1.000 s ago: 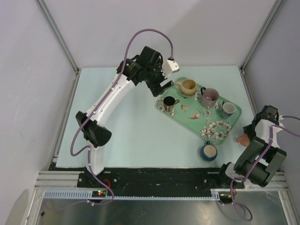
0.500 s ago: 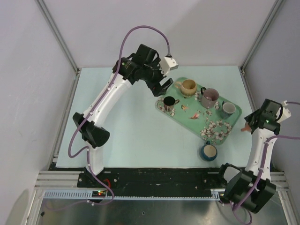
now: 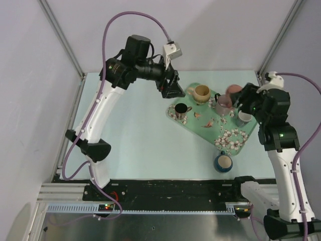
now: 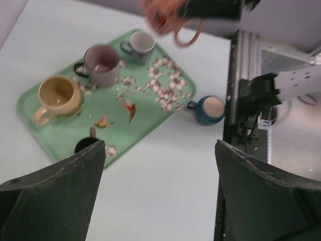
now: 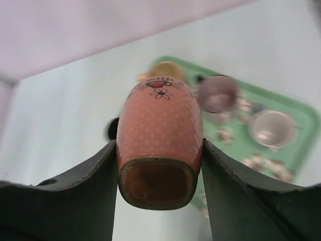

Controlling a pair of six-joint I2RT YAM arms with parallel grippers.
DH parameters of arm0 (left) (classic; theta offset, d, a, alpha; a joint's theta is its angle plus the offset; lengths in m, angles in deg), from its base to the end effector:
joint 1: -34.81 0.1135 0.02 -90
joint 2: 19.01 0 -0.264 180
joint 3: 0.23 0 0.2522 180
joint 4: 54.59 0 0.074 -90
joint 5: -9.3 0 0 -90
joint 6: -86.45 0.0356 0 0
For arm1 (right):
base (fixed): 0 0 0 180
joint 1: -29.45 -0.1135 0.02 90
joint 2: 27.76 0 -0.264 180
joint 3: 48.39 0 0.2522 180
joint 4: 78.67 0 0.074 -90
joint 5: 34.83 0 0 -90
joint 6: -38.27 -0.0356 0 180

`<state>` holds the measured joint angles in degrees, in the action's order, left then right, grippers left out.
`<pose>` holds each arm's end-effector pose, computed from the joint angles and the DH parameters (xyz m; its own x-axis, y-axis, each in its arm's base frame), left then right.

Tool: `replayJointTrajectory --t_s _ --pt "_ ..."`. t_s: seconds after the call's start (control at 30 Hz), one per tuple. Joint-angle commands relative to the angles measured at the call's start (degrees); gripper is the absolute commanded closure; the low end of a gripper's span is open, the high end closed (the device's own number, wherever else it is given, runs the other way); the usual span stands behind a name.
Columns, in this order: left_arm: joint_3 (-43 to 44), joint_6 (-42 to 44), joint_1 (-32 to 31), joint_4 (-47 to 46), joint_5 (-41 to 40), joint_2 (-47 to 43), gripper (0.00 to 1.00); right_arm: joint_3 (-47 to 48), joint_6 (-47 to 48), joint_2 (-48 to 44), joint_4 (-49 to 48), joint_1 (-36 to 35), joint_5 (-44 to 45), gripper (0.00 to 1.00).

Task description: Turn the mug right side up

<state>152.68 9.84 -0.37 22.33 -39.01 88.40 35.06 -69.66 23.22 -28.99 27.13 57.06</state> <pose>0.2819 -0.2277 0.4929 -0.2074 0.3578 -0.9105 0.9685 0.2061 -0.1397 0.1711 0.0058 0.4216 -0.2840 0.2964 -0.9118 0.0825 0.9550 0.2848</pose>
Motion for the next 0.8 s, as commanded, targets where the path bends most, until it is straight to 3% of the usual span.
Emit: replayJointTrajectory --t_s 0.0,0.2,0.33,0.47,0.63,0.7,0.77 --pt "2.34 -5.43 0.31 -4.31 7.67 -4.06 0.07 3.06 -5.92 -0.22 -15.25 -7.63 -16.25 1.0" --pt "1.59 -9.9 0.6 -7.3 8.15 -4.06 0.06 3.08 -16.37 3.42 -34.16 -14.92 -29.02 1.0" --pt "0.35 -16.39 0.81 -10.44 8.48 -3.86 0.09 3.08 -19.09 5.2 -41.88 -18.03 -30.86 1.0" --pt "0.3 -20.25 0.89 -13.63 11.24 -3.8 0.18 3.08 -21.09 6.39 -47.23 -19.42 -32.55 1.0" --pt "0.28 -21.8 0.48 -15.83 15.65 -3.83 0.39 3.08 -23.8 8.38 -51.02 -20.58 -33.89 1.0" --pt "-0.01 -22.08 0.29 -16.65 16.41 -3.8 0.53 3.08 -24.95 9.41 -53.41 -21.35 -34.41 1.0" --pt "-0.11 -22.2 0.2 -17.3 17.39 -3.86 0.76 3.08 -26.01 10.32 -55.1 -21.68 -34.72 1.0"
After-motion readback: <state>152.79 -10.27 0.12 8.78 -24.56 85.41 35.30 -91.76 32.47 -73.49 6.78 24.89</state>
